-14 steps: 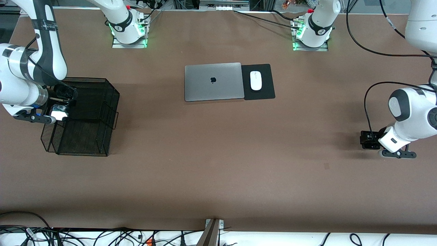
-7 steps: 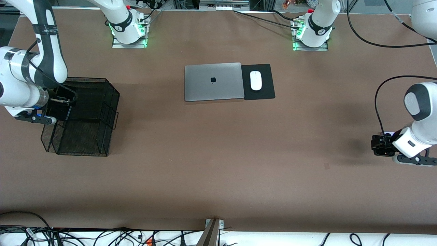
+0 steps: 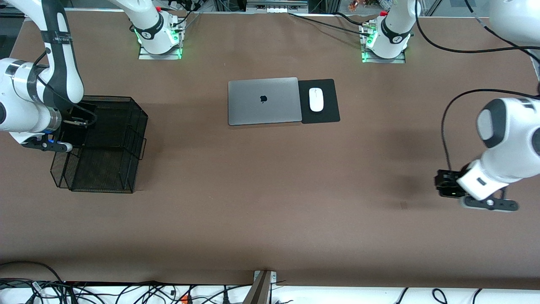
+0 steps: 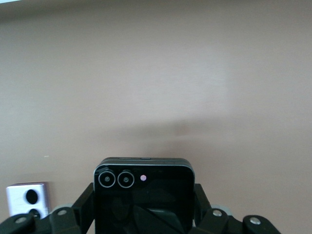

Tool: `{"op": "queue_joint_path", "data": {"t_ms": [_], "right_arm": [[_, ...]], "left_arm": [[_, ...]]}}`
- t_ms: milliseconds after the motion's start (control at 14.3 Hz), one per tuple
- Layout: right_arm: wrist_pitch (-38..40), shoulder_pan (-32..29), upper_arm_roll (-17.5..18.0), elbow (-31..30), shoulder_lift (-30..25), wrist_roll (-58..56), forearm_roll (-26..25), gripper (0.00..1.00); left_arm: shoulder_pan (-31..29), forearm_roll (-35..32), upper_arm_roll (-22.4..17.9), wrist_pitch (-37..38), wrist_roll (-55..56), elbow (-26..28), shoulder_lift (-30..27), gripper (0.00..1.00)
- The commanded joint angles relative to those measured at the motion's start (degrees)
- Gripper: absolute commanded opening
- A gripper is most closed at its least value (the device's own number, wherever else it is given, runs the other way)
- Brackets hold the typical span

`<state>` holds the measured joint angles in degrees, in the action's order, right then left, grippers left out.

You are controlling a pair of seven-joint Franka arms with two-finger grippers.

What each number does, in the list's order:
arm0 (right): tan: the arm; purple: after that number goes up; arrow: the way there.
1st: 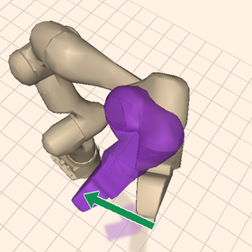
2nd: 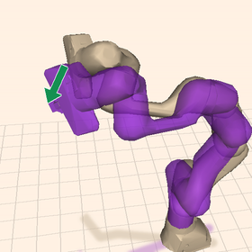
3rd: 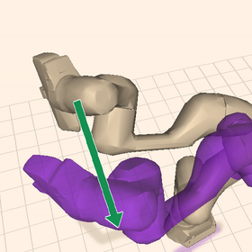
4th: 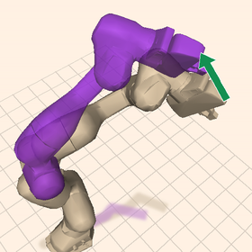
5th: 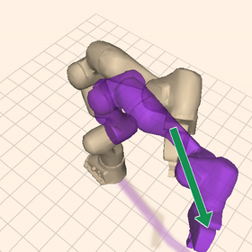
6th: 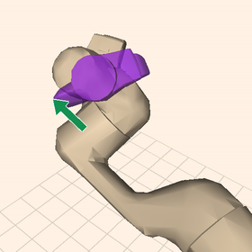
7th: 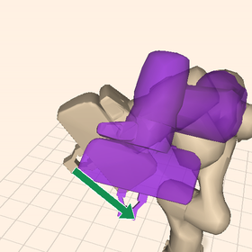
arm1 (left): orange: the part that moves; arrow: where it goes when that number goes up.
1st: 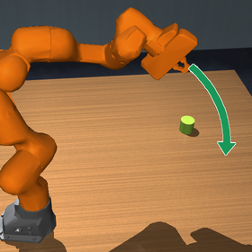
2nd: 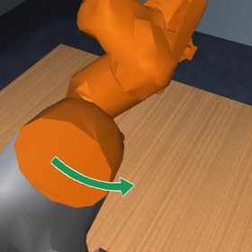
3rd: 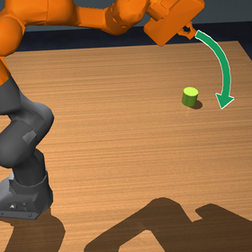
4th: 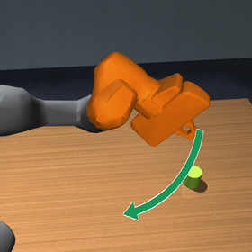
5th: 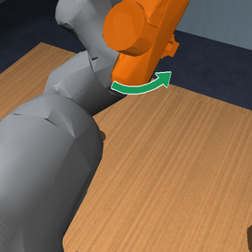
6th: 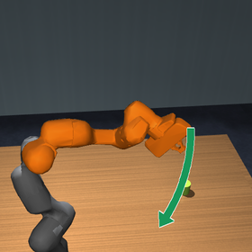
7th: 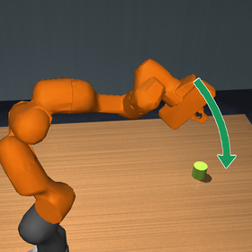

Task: Place phones with both arms
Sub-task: 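Open the right gripper while the left gripper carries the flip phone toward the laptop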

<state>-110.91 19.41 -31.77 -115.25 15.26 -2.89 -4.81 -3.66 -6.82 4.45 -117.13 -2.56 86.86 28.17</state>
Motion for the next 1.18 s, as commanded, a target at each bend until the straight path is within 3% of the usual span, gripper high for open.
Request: {"op": "queue_joint_path", "data": {"t_ms": [0, 418, 767, 836, 976, 1115], "right_arm": [[0.17, -0.34, 0.04, 0.02, 1.44, -1.33, -0.29, 0.03], [0.78, -0.43, 0.04, 0.64, 1.36, -4.14, -0.12, 0.0], [0.08, -1.48, 0.04, 0.99, 1.7, -5.73, -0.03, 0.01], [0.17, -1.48, 0.04, 1.08, 1.71, -5.73, -0.03, 0.16], [-0.09, -1.48, 0.13, 1.43, 1.71, -5.64, 0.5, 0.7], [-0.01, -1.4, 0.13, 2.22, 1.71, -5.64, 2.78, 0.97]], "left_arm": [[3.04, -0.21, -0.76, 1.38, 3.25, -0.64, -0.22, 0.27], [11.38, -0.13, -0.85, 2.0, 14.93, -0.82, 1.0, 0.27], [18.76, -0.13, -1.2, 1.91, 25.91, -5.47, 7.14, 0.27], [20.69, -0.13, -1.37, 1.91, 29.07, -6.78, 8.72, 0.27], [24.3, -0.04, -1.64, 1.91, 35.49, -9.51, 11.45, 0.27], [27.03, 0.05, -1.64, 1.82, 39.37, -10.92, 13.04, 0.27]]}}
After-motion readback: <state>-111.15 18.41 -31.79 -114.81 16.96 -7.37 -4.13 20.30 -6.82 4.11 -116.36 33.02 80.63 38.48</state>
